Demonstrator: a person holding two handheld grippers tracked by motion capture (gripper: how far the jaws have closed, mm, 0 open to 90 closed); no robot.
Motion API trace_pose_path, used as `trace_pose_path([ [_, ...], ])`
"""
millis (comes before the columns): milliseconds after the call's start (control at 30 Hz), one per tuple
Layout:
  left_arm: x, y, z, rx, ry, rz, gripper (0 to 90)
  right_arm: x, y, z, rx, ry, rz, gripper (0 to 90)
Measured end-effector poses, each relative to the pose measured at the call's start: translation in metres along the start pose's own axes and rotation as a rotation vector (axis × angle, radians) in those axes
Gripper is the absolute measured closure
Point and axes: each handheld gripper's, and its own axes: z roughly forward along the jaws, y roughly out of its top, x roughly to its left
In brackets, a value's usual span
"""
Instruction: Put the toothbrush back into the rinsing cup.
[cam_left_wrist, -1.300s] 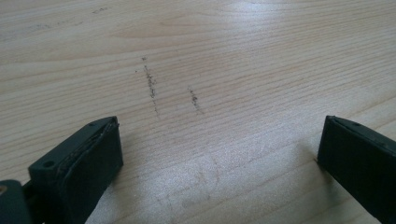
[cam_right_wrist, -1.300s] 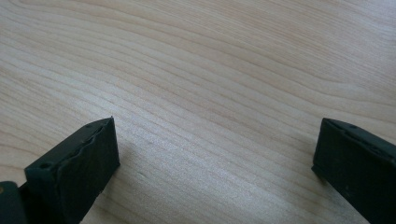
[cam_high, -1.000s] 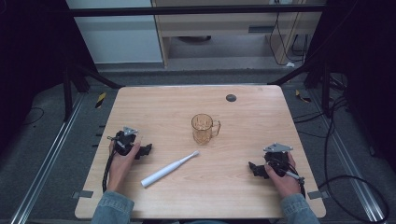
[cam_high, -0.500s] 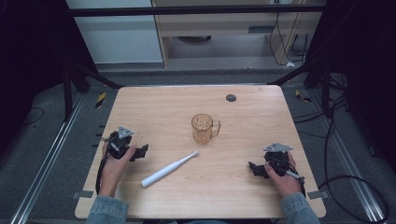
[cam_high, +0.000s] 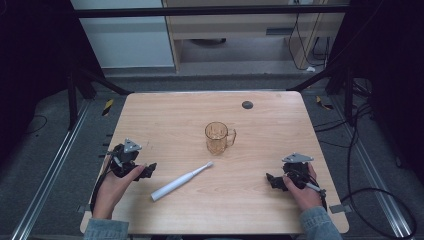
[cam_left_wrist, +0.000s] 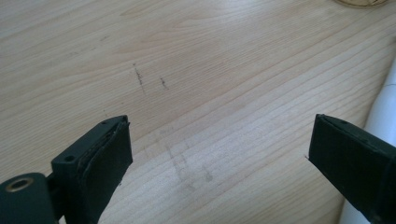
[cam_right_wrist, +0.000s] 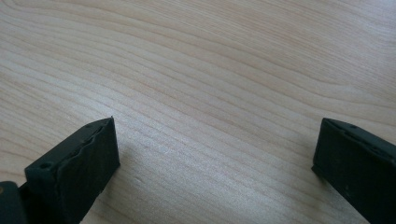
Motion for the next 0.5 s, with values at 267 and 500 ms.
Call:
trace_pose_path([
  [267, -0.006, 0.003, -0.005, 0.007, -0.029, 0.031, 5.6, 0.0, 0.0, 0.0, 0.0, -0.002, 0.0, 0.3],
  [500, -0.01, 0.005, -0.003, 0.015, -0.051, 0.031, 5.5, 0.0, 0.0, 0.0, 0.0, -0.001, 0.001, 0.3],
])
